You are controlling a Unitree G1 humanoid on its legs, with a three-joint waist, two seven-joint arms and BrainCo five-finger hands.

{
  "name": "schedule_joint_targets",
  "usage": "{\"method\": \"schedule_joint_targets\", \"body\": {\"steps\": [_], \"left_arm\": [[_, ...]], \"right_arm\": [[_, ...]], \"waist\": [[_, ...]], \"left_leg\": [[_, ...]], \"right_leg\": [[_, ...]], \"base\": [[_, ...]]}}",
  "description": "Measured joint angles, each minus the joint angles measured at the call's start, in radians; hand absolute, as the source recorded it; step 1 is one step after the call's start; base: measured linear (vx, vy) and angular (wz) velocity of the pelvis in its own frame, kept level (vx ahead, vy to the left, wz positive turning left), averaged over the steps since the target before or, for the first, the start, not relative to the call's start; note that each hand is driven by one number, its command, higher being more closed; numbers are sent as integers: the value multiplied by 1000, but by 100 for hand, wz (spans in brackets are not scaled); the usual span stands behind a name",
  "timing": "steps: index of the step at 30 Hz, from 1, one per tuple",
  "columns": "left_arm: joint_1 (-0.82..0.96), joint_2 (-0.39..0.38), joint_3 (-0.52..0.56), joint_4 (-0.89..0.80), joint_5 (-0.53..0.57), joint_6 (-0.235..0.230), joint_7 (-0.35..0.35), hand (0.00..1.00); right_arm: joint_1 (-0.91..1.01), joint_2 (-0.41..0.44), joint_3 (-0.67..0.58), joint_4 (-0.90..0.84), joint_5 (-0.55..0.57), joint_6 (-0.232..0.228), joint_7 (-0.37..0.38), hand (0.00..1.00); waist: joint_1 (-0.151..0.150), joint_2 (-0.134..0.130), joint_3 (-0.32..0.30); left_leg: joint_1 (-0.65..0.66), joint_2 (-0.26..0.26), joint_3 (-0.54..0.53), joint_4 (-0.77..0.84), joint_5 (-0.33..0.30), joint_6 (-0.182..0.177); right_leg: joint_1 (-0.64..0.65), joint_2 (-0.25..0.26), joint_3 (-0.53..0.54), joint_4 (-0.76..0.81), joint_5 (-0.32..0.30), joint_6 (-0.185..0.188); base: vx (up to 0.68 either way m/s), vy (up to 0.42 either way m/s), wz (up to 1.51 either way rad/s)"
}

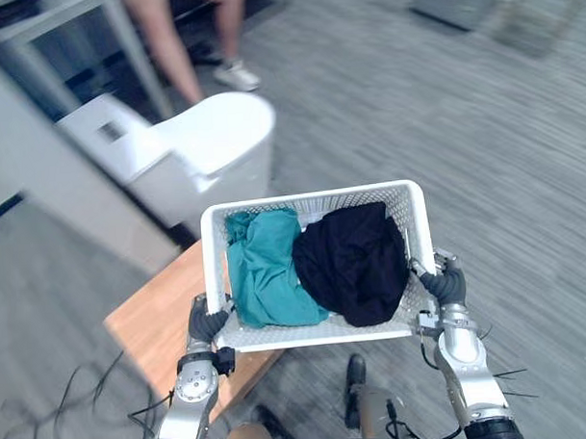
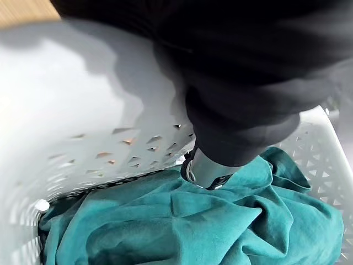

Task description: Pick up the laundry basket with both hands and put the clothes into the washing machine.

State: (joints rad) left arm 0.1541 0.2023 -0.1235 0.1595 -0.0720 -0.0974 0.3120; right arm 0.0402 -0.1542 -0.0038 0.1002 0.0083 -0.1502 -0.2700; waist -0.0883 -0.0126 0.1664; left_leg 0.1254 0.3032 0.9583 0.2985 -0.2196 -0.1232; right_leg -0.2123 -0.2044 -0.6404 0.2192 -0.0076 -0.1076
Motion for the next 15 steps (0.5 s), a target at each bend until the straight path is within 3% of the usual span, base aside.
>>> {"method": "schedule_joint_targets", "body": {"steps": [1,2,3,4,5,6,7,8,9,10,11,12,13,14,15], "left_arm": [[2,-3,1,0,-1,8,0,100],[6,-4,1,0,-1,11,0,100],[23,-4,1,-2,-1,13,0,100],[38,-6,7,-3,-3,13,0,100],[48,-13,11,-3,-6,12,1,100],[64,-27,12,-2,-9,12,1,100],[89,-47,17,-2,-10,12,1,100],[103,-57,19,-2,-10,12,1,100],[128,-68,18,-2,-10,12,1,100],[143,-72,19,-2,-10,12,1,100],[151,-79,19,-2,-10,13,1,100],[153,-85,21,2,-10,13,1,100],[150,-89,30,8,-10,12,1,100],[138,-79,37,4,-9,11,-1,100],[119,-86,39,11,-9,16,-1,100]], "right_arm": [[-3,-4,3,7,-1,1,2,100],[-4,-8,7,15,-1,2,2,100],[-8,-16,19,25,1,5,3,100],[-11,-22,33,28,1,7,3,100],[-15,-28,41,28,1,7,3,100],[-16,-38,43,27,1,8,7,100],[-16,-51,52,28,1,19,13,100],[-15,-58,59,29,1,24,15,100],[-14,-71,70,31,-2,33,23,100],[-13,-79,78,31,-7,37,30,100],[-7,-91,84,25,-10,37,32,100],[-5,-92,84,22,-11,39,34,100],[-7,-88,85,20,-12,39,34,100],[-7,-72,81,7,-16,40,32,100],[-13,-83,76,11,-16,40,30,100]], "waist": [[12,5,1],[24,9,1],[39,26,-4],[49,30,-5],[59,32,-5],[78,31,-5],[88,32,-4],[95,33,-3],[112,34,-1],[117,40,-3],[134,68,-9],[143,87,-12],[169,96,-12],[149,71,-10],[144,87,-3]], "left_leg": [[25,72,3,136,-31,-15],[34,113,-4,214,-34,-6],[12,199,-71,397,-21,125],[-42,233,-236,546,5,220],[-82,206,-348,598,-13,197],[-163,98,-549,653,-47,148],[-231,-15,-688,654,-74,135],[-258,-66,-734,634,-90,133],[-313,-149,-809,552,-110,126],[-345,-187,-850,450,-109,117],[-373,-205,-883,190,-84,73],[-382,-191,-882,136,-16,77],[-366,-179,-863,129,7,88],[-389,-209,-848,169,-1,53],[-422,-199,-844,225,-20,54]], "right_leg": [[-19,38,89,40,0,55],[-22,63,132,60,-13,53],[-17,126,214,69,-36,35],[0,180,281,59,-45,22],[5,203,320,56,-51,22],[16,230,390,54,-55,12],[40,245,450,39,-53,5],[55,248,476,28,-53,5],[91,249,517,-5,-53,5],[118,248,528,-44,-52,6],[147,263,537,-108,-51,16],[175,288,547,-124,-51,36],[146,287,565,-43,-74,64],[181,252,587,-28,-132,71],[195,253,580,-54,-127,62]], "base": [[170,-220,-212],[225,-210,-226],[225,-168,-222],[218,-140,-219],[238,-55,-210],[252,39,-200],[217,43,-187],[219,118,-168],[169,120,-135],[269,240,-175],[188,194,-137],[252,176,-132],[372,106,-64],[411,63,-30],[437,200,14]]}}
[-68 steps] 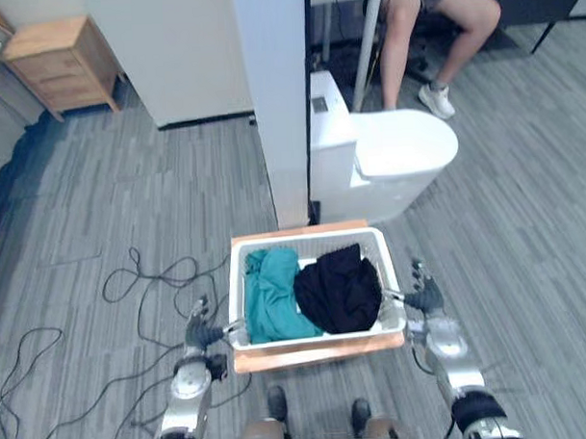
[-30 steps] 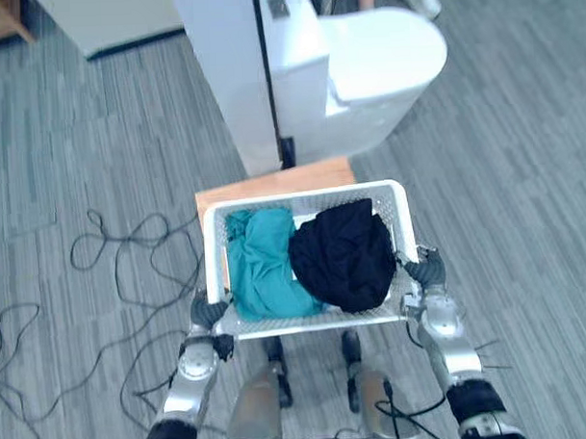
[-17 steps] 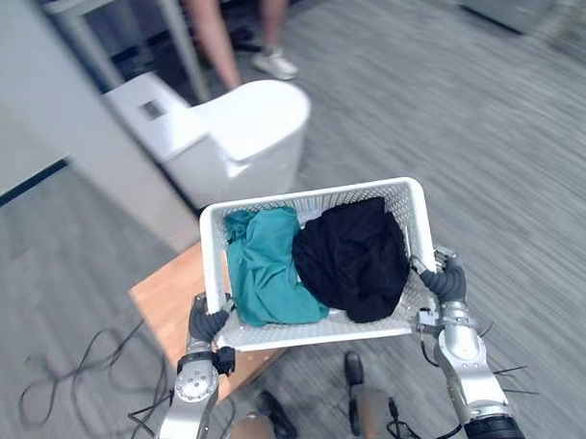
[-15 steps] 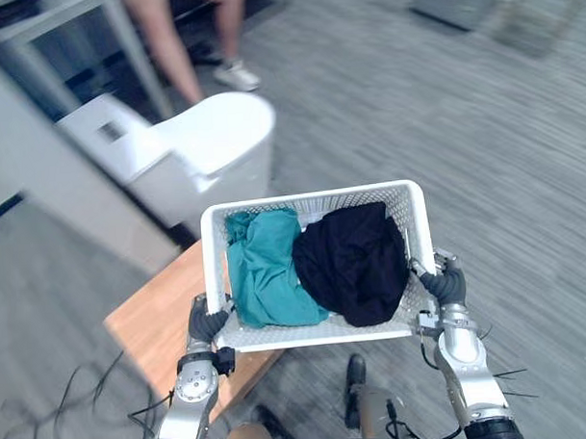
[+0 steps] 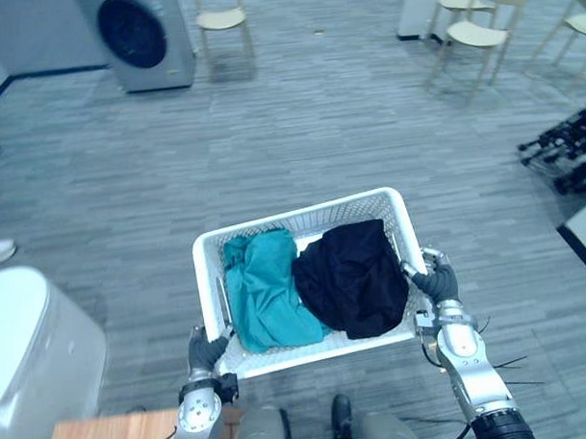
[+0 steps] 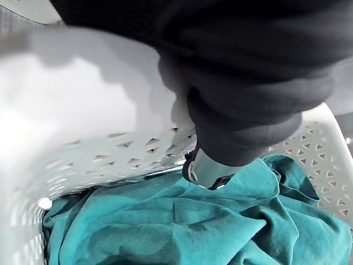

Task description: Pick up the laundry basket with both hands and put the clothes into the washing machine.

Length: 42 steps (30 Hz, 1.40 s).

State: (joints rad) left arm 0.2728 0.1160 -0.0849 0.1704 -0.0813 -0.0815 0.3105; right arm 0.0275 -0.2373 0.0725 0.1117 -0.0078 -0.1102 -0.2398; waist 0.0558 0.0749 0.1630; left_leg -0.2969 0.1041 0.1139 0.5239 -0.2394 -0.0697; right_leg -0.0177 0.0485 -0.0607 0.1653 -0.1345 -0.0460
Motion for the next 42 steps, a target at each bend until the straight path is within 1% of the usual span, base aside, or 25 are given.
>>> {"method": "schedule_joint_targets", "body": {"steps": [1,3,4,5,7,10,14,17,19,20,21,22,23,24,25,26,27,30,33,34,35,36,38,39,42], "left_arm": [[-16,-20,10,-3,3,0,0,100],[-3,-31,11,-3,7,1,0,100],[14,-29,11,-2,7,2,0,100],[24,-31,10,-2,7,4,0,100],[23,-19,3,0,9,9,-1,100],[28,17,-16,1,15,20,-1,100],[-16,56,-71,3,16,25,-1,100],[-71,58,-86,38,23,33,-1,100],[-77,74,-107,40,38,34,-2,100],[-81,64,-116,51,40,34,-2,100],[-81,43,-120,60,49,34,-3,100],[-86,32,-120,67,55,34,-3,100],[-98,28,-119,77,55,34,-3,100],[-97,25,-117,78,54,34,-3,100],[-84,20,-108,77,54,35,-4,100],[-67,20,-108,66,53,34,-4,100],[-61,22,-107,64,51,33,-4,100],[-44,26,-105,35,44,30,-4,100],[-31,24,-103,-14,46,30,-4,100],[-28,23,-103,-23,46,30,-4,100],[-24,20,-103,-32,47,30,-4,100],[-23,18,-99,-44,53,31,-4,100],[-13,20,-91,-44,56,33,-4,100],[-5,12,-92,-44,58,35,-4,100],[-6,24,-97,-43,77,48,-4,100]], "right_arm": [[-2,-9,-6,2,3,2,-5,100],[4,-2,-7,2,0,3,-6,100],[29,13,-7,4,-2,3,-5,100],[42,21,-13,4,-4,3,-1,100],[44,51,-35,27,-14,3,6,100],[59,71,-44,68,-15,2,9,100],[83,61,-79,56,-6,-8,10,100],[89,56,-97,53,2,-12,6,100],[109,55,-102,46,2,-12,-1,100],[116,53,-108,46,1,-11,-1,100],[119,43,-118,46,0,-4,-2,100],[116,33,-120,45,-1,0,-2,100],[117,32,-123,35,-1,2,-2,100],[117,32,-123,28,-1,6,-2,100],[118,33,-116,14,-3,14,-2,100],[137,34,-113,-22,-2,17,-2,100],[141,33,-110,-33,-2,17,-2,100],[135,29,-106,-66,-2,14,-2,100],[93,5,-106,-54,-1,7,-3,100],[81,-2,-105,-44,-2,7,-3,100],[80,-9,-103,-43,-2,6,-6,100],[75,-7,-102,-29,-1,5,-12,100],[71,6,-94,8,-2,5,-17,100],[68,2,-93,41,-2,2,-17,100],[59,19,-96,99,-3,2,-17,100]], "waist": [[-1,-3,0],[2,-10,-1],[7,-41,-17],[9,-54,-29],[7,-70,-27],[-27,-66,-31],[-65,-38,-34],[-88,-32,-26],[-103,-69,-29],[-102,-52,-36],[-96,-3,-53],[-98,32,-58],[-98,51,-49],[-94,57,-42],[-76,59,-25],[-60,56,-14],[-47,50,-10],[-15,18,4],[-9,5,9],[-3,11,6],[8,23,-2],[24,29,-1],[32,-18,-34],[14,-47,-48],[8,-77,-48]], "left_leg": [[-49,-5,33,13,4,11],[-41,-10,92,-49,66,105],[-2,-45,117,-42,40,167],[19,-73,120,-24,-2,187],[88,-118,109,-33,-41,211],[269,-157,52,-147,-63,229],[404,-125,-35,-299,-60,196],[523,-94,-49,-386,-75,132],[652,-108,-62,-410,-114,64],[673,-88,-65,-398,-126,45],[666,-38,-62,-326,-127,32],[617,5,-58,-213,-112,7],[524,47,-56,21,-25,-58],[478,66,-57,127,58,-64],[393,112,-57,368,249,-75],[276,166,-45,641,201,-52],[238,176,-33,700,173,-25],[69,159,38,656,48,50],[-67,58,68,186,21,51],[-69,29,77,-112,80,-19],[-66,34,80,-237,105,-41],[-80,48,104,-247,196,-24],[-75,-11,142,-176,255,105],[-78,-44,148,-109,197,182],[-4,-103,153,-37,36,211]], "right_leg": [[6,-19,-12,-18,-2,7],[10,-52,-17,60,-85,61],[-3,-94,-14,167,-150,112],[-56,-130,-8,338,-181,168],[-149,-199,-16,646,-134,239],[-219,-260,-107,836,-164,142],[-358,-195,-159,536,-177,99],[-424,-155,-157,51,86,129],[-430,-178,-146,-34,184,81],[-431,-170,-133,5,285,57],[-447,-138,-143,92,330,32],[-452,-116,-169,150,273,7],[-430,-95,-192,198,206,-8],[-404,-79,-194,205,181,-13],[-321,-45,-186,196,133,-24],[-213,-13,-179,174,81,-38],[-170,-8,-172,164,60,-39],[4,-13,-123,60,5,-29],[119,-57,-87,-42,-28,16],[169,-71,-69,-92,-40,35],[192,-68,-60,-119,-48,49],[237,-69,-34,-145,-75,77],[282,-135,-23,-124,-78,126],[251,-185,-20,-5,-85,154],[9,-249,66,640,-2,320]], "base": [[345,218,24],[369,231,15],[502,200,18],[539,206,23],[489,177,32],[542,98,54],[550,-8,56],[639,-128,41],[703,-202,41],[780,-208,21],[628,-168,7],[885,-316,12],[567,-236,7],[829,-327,-7],[652,-220,-28],[780,-256,-35],[495,-138,-30],[642,-49,-28],[570,118,-27],[479,159,-32],[621,242,-54],[823,336,-49],[904,358,-11],[658,248,27],[719,288,25]]}}
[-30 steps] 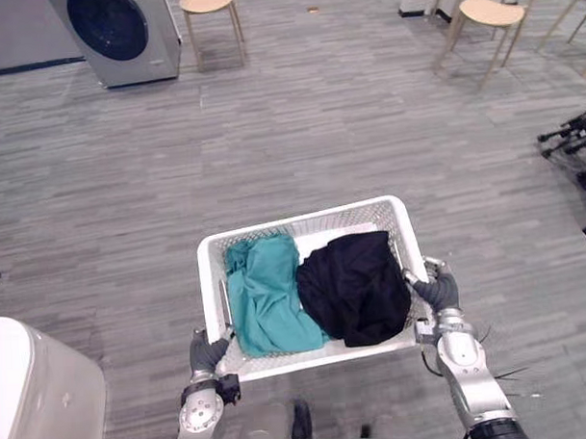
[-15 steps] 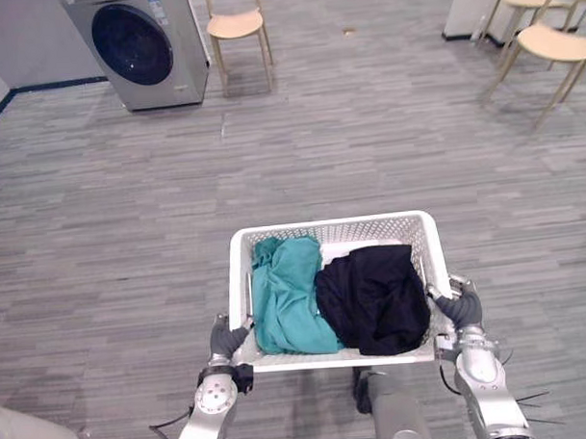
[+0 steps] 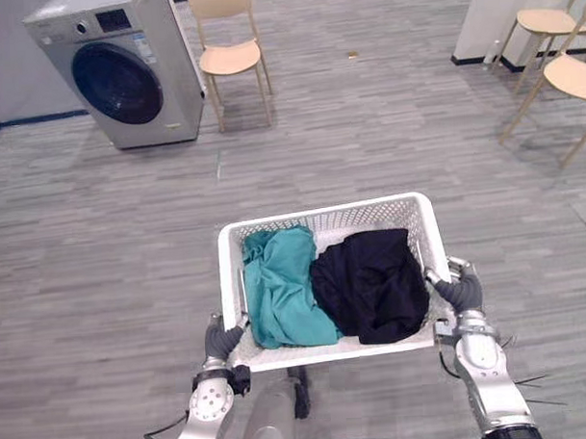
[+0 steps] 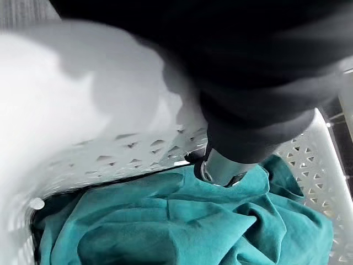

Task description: Pick up the laundry basket with both hands and put the clothes into the washing machine.

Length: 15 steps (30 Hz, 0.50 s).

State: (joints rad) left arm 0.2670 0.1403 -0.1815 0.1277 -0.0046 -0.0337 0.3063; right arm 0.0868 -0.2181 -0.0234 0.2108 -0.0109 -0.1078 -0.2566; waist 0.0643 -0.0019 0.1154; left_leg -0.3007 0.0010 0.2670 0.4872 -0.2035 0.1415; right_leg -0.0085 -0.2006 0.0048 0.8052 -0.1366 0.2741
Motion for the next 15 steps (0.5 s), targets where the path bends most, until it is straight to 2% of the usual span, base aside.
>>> {"method": "schedule_joint_targets", "body": {"steps": [1,2,3,4,5,6,7,8,9,10,11,12,13,14,15], "left_arm": [[-2,4,0,1,2,19,0,100],[3,5,0,2,10,27,0,100],[12,6,-1,2,18,30,0,100],[10,14,-5,2,18,28,0,100],[-4,38,-12,3,18,27,0,100],[-18,48,-16,6,18,27,0,100],[-37,58,-18,13,18,27,-2,100],[-66,67,-22,39,18,27,-4,100],[-69,69,-22,44,18,27,-7,100],[-65,76,-24,45,19,27,-9,100],[-55,88,-36,45,21,27,-14,100],[-50,92,-45,49,21,27,-15,100],[-47,75,-56,78,21,27,-18,100],[-46,54,-56,95,23,27,-19,100],[-46,46,-55,96,25,27,-19,100]], "right_arm": [[3,11,0,29,0,0,0,100],[6,15,0,44,0,1,1,100],[16,16,1,48,0,1,3,100],[29,16,6,36,1,-5,6,100],[30,15,11,26,2,-18,9,100],[32,15,11,17,3,-20,9,100],[31,13,11,7,5,-20,9,100],[32,16,9,5,10,-20,8,100],[33,21,9,5,11,-20,7,100],[36,25,9,4,11,-18,7,100],[56,26,10,2,11,-17,7,100],[69,26,9,1,10,-15,7,100],[88,17,5,1,9,-3,7,100],[91,8,2,0,9,5,7,100],[90,3,1,-3,9,6,7,100]], "waist": [[-10,-7,7],[-16,-4,10],[-26,19,18],[-36,43,19],[-53,49,18],[-59,51,19],[-65,52,20],[-85,46,23],[-97,36,27],[-108,14,32],[-106,-17,21],[-109,-25,11],[-114,2,-13],[-108,57,-19],[-108,84,-13]], "left_leg": [[95,-43,-21,-37,-31,4],[156,-57,-33,-68,-38,5],[279,-69,-60,-148,-40,4],[380,-71,-88,-230,-40,4],[447,-74,-115,-287,-42,0],[473,-72,-129,-309,-47,-9],[502,-68,-141,-330,-57,-27],[558,-64,-167,-351,-78,-64],[587,-68,-179,-358,-85,-77],[635,-79,-193,-374,-98,-97],[700,-93,-218,-374,-126,-136],[718,-93,-234,-357,-140,-140],[708,-57,-249,-256,-153,-135],[617,7,-243,-22,-145,-148],[555,48,-234,127,-106,-200]], "right_leg": [[-64,-15,1,229,-11,-20],[-85,-14,-8,299,-30,-55],[-123,-2,-47,356,-74,-133],[-183,13,-110,335,-109,-183],[-264,28,-160,248,-138,-227],[-306,42,-177,175,-145,-237],[-363,67,-186,32,-139,-234],[-403,101,-182,-328,-30,-208],[-400,107,-181,-457,26,-195],[-414,106,-166,-564,87,-185],[-432,104,-164,-612,122,-218],[-436,109,-146,-601,178,-277],[-443,129,-147,-524,305,-314],[-438,150,-188,-453,271,-323],[-421,172,-206,-433,229,-329]], "base": [[903,304,46],[737,193,47],[812,202,40],[767,165,52],[615,108,47],[614,58,45],[614,7,66],[770,-39,76],[664,-71,86],[722,-114,67],[613,-118,61],[823,-163,60],[840,-193,47],[815,-188,42],[781,-198,16]]}}
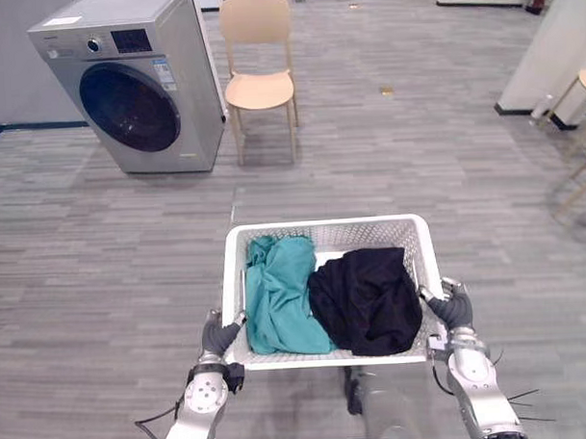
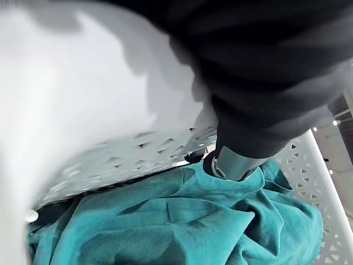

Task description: Pick up the laundry basket with both hands and put the clothes into the washing machine.

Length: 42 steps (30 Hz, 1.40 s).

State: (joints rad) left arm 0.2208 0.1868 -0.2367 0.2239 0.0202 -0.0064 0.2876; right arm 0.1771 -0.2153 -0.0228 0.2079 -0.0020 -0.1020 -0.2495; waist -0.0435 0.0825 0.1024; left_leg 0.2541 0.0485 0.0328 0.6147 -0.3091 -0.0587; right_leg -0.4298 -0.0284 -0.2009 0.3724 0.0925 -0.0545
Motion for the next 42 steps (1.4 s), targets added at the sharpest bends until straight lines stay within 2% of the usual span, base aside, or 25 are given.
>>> {"method": "schedule_joint_targets", "body": {"steps": [1,2,5,7,9,11,12,13,14,16,17,18,20,23,26,28,29,30,31,32,33,35,36,38,42], "left_arm": [[5,-15,14,0,3,0,0,100],[17,-19,22,0,2,0,0,100],[20,-16,25,-2,-3,-3,0,100],[35,-16,31,-32,-9,-15,0,100],[35,-19,33,-45,-9,-20,0,100],[42,-25,33,-58,-9,-20,-2,100],[47,-27,33,-68,-7,-20,-2,100],[49,-26,33,-67,-6,-16,-2,100],[49,-27,33,-67,-5,-11,-2,100],[43,-29,19,-66,-2,-10,-2,100],[42,-17,18,-65,-2,-2,-2,100],[41,-9,18,-64,-2,6,-2,100],[48,-2,18,-53,-2,23,-2,100],[31,14,17,-53,-2,22,-2,100],[-8,34,13,-52,-2,21,-2,100],[-8,35,6,-46,3,21,-2,100],[-8,35,4,-45,12,21,-2,100],[-7,35,-6,-36,23,21,-4,100],[-3,23,-12,-11,27,21,-7,100],[-3,15,-12,3,30,21,-7,100],[-1,-2,-11,18,31,21,-7,100],[13,-25,15,18,30,21,-14,100],[18,-23,19,18,29,19,-15,100],[22,-18,23,17,25,1,-21,100],[14,-17,25,15,20,-21,-26,100]], "right_arm": [[0,-7,6,-23,1,11,0,100],[6,-3,9,-56,1,25,1,100],[14,2,10,-103,2,27,-1,100],[5,-3,9,-137,3,19,-1,100],[-13,-13,8,-135,7,8,-2,100],[-30,-26,7,-118,7,7,-2,100],[-39,-30,7,-99,8,7,-3,100],[-40,-18,7,-70,10,7,-4,100],[-38,-7,0,-45,10,6,-5,100],[-40,-7,-17,-18,10,-1,-6,100],[-52,7,-17,4,6,-1,-4,100],[-59,18,-17,19,0,0,-3,100],[-59,34,-15,64,-9,2,-1,100],[-59,33,-7,49,-8,-7,-1,100],[-59,34,-10,34,-1,-9,-1,100],[-54,33,-11,33,2,-7,-1,100],[-49,33,-11,31,2,-7,-1,100],[-32,30,-15,30,2,-7,-1,100],[-10,31,-17,31,2,0,-1,100],[-4,30,-17,31,1,5,-1,100],[-1,18,-18,23,1,16,0,100],[2,7,-6,-33,2,38,0,100],[8,12,-4,-62,2,38,0,100],[-15,12,-4,-79,2,31,-1,100],[-38,8,-13,-73,1,13,-1,100]], "waist": [[11,32,20],[33,44,25],[60,11,52],[81,-22,55],[86,-36,57],[90,-27,54],[93,-17,53],[112,-27,44],[108,-66,14],[104,-75,10],[110,-98,26],[107,-109,34],[86,-108,46],[72,-74,44],[32,-70,47],[0,-96,44],[-1,-107,40],[-2,-116,33],[-3,-105,13],[-4,-95,7],[1,-35,8],[29,12,14],[51,17,18],[70,-20,37],[86,-53,50]], "left_leg": [[-111,68,29,262,226,-42],[-215,151,59,507,255,-39],[-358,201,114,672,168,57],[-507,170,160,486,66,79],[-572,87,139,131,66,66],[-589,37,93,-262,147,-29],[-588,41,98,-358,219,-42],[-571,26,131,-325,309,-3],[-589,-16,153,-260,301,73],[-595,-32,178,-180,227,105],[-542,-45,198,-167,170,99],[-503,-61,197,-165,145,99],[-329,-93,195,-207,106,101],[-177,-99,164,-334,83,110],[-51,-103,139,-436,85,102],[34,-127,100,-468,69,74],[56,-138,90,-472,57,56],[104,-139,60,-451,13,8],[101,-119,26,-355,-21,10],[78,-100,19,-272,-22,7],[-19,-26,23,-19,11,-35],[-179,69,57,333,293,-69],[-248,144,93,508,276,-51],[-344,185,154,570,159,22],[-452,145,158,216,52,36]], "right_leg": [[52,47,-8,21,-63,-21],[121,85,-7,22,-121,-39],[304,98,14,-29,-203,-49],[438,81,49,-143,-229,-32],[511,46,67,-204,-252,-8],[581,27,88,-264,-273,24],[620,28,100,-301,-282,53],[667,0,117,-305,-314,86],[662,-59,122,-243,-349,129],[552,-97,148,25,-355,156],[432,-134,194,338,-303,252],[384,-154,201,489,-269,280],[308,-217,120,767,-295,169],[205,-194,46,719,-338,109],[67,-108,-7,304,-322,106],[54,-69,18,-142,-138,147],[42,-72,30,-181,-112,142],[39,-67,36,-188,-80,90],[42,-59,45,-141,57,8],[43,-58,30,-101,83,6],[72,-28,-10,-56,22,1],[146,33,-18,-62,-44,-11],[219,61,-17,-89,-71,-17],[382,57,17,-189,-88,-18],[478,2,60,-273,-103,13]], "base": [[734,-169,-9],[864,-193,-25],[632,-99,-17],[670,-16,-19],[652,92,-17],[605,160,-26],[639,239,-43],[970,322,-31],[872,283,-12],[646,220,-3],[648,264,-24],[623,252,-19],[596,206,4],[545,144,-1],[581,65,37],[615,-10,58],[659,-48,59],[720,-85,75],[752,-101,75],[775,-147,62],[728,-152,33],[823,-143,-4],[659,-84,-34],[652,-41,-29],[443,118,-27]]}}
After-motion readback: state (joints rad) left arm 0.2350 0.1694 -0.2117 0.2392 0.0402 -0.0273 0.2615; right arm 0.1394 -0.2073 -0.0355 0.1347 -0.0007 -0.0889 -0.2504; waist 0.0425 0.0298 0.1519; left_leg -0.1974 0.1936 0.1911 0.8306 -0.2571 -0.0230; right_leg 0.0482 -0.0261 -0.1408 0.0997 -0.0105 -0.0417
